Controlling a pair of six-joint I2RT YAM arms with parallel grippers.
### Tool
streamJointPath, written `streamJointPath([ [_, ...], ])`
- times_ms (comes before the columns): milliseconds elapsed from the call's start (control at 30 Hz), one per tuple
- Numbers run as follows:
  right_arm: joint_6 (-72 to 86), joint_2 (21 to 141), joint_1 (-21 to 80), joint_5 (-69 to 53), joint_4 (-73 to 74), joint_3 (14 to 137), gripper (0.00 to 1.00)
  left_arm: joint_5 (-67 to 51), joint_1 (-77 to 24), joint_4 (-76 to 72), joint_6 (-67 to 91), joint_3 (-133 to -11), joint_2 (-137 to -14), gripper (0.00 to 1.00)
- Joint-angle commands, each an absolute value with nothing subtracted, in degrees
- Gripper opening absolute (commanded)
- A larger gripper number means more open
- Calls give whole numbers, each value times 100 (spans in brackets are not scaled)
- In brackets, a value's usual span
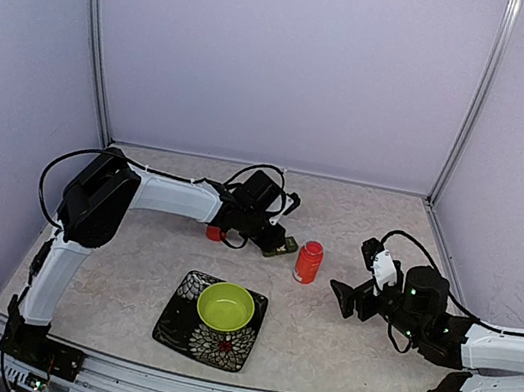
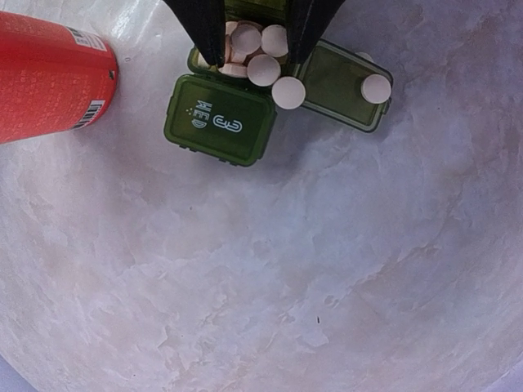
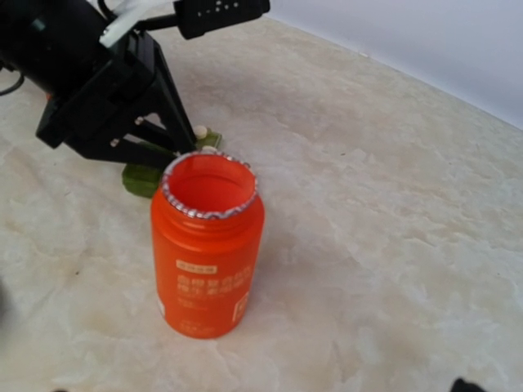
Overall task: Sort the pills into containers
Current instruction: Pick up the pill container from the center of the board.
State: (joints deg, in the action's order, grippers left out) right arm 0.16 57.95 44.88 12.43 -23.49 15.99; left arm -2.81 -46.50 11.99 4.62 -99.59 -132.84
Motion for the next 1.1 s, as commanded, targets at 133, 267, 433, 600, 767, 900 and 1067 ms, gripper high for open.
streamJointPath([
  [133, 88, 5735, 4463, 1213, -2450, 1578, 100, -376, -4606, 1230, 468, -10067, -13447, 26],
  [267, 88, 5726, 4465, 1206, -2451, 1581, 100, -390, -4605, 1242, 474, -10064, -13447, 23],
  [433, 88, 5732, 4464, 1222, -2452, 1582, 100, -362, -4599, 1256, 482, -10062, -13424, 18],
  [600, 88, 5739, 4465, 1236, -2458, 1578, 100, -367, -4597, 1256, 492, -10045, -13366, 13],
  [767, 88, 5746, 4463, 1240, -2461, 1582, 100, -385, -4588, 1212, 536, -10027, -13189, 11],
  [900, 88, 5740, 4464, 1239, -2461, 1577, 100, -371, -4587, 1142, 566, -9984, -12965, 10],
  [1067, 93, 5745, 4463, 1237, -2466, 1582, 100, -365, -4587, 1022, 587, -9904, -12733, 10],
])
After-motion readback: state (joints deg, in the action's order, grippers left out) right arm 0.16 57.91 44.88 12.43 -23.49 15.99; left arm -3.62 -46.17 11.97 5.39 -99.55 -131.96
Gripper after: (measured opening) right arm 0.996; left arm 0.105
